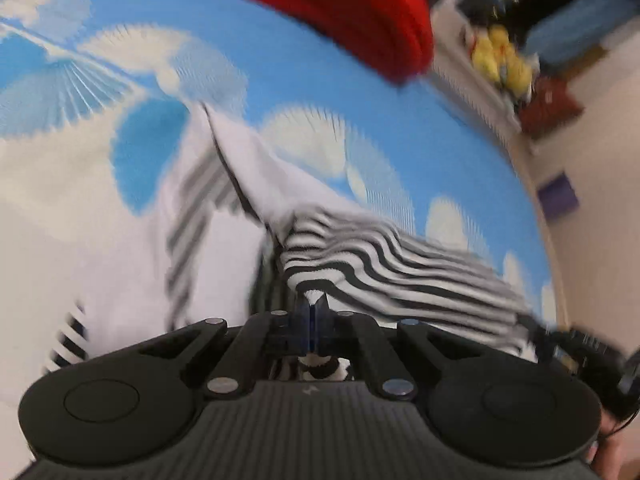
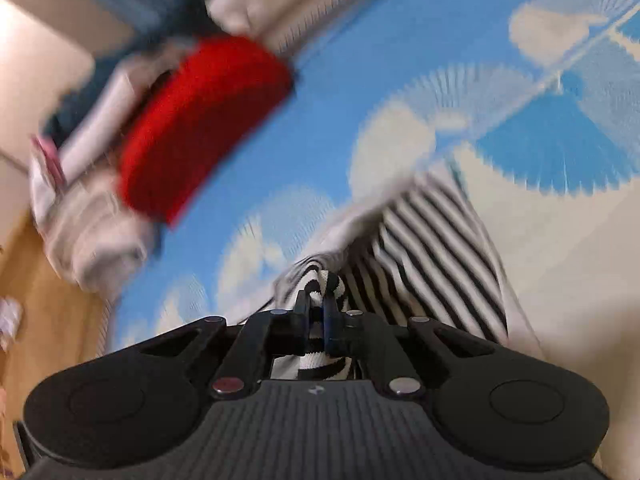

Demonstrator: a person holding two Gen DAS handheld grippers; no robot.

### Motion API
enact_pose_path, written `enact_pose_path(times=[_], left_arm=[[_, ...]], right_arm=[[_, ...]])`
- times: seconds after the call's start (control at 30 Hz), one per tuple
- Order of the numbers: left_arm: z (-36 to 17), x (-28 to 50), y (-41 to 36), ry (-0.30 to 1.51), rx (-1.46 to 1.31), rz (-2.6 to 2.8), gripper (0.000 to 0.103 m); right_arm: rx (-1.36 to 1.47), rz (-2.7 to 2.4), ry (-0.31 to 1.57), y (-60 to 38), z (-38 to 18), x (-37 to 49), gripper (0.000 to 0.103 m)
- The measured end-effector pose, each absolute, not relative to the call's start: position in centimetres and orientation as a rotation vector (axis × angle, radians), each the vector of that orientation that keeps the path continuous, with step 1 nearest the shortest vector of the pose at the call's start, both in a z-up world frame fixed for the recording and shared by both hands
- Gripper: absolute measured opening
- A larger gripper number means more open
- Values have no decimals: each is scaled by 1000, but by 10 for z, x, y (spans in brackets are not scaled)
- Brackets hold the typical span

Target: Fold small clothes

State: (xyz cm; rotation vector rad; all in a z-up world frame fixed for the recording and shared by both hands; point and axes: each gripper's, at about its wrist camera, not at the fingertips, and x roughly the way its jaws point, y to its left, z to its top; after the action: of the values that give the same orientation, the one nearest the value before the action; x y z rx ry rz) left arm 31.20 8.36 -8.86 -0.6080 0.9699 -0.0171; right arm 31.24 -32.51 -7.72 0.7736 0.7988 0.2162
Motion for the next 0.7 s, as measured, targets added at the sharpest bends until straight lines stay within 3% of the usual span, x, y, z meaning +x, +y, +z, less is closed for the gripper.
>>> enact_pose_path(times=[0.07, 0.13, 0.2, 0.27, 0.33, 0.43, 0.53, 0.7], left_arm=[[-95, 312, 91, 1006, -602, 24, 2], [-113, 314, 91, 1083, -593, 65, 4], [-128, 318, 89, 1162, -571, 64, 18], [-124, 318, 90, 1141, -555, 54, 18], [-107, 315, 87, 1049, -521, 44, 18], [-88, 313, 76, 939, -472, -42, 18], [-100, 316, 61, 968, -441, -114, 18], [-155, 326, 51, 1249, -261, 57, 18]], right_arm=[[810, 162, 804, -334, -82, 313, 5], [838, 96, 924, -336, -104, 320, 6], [801, 27, 1093, -332, -131, 326, 7], [750, -40, 1185, -328, -144, 328, 29], [710, -82, 1143, -327, -133, 325, 31], [601, -58, 930, -317, -94, 321, 31], [578, 128, 839, -299, -78, 320, 33], [545, 75, 1208, -283, -138, 334, 35]])
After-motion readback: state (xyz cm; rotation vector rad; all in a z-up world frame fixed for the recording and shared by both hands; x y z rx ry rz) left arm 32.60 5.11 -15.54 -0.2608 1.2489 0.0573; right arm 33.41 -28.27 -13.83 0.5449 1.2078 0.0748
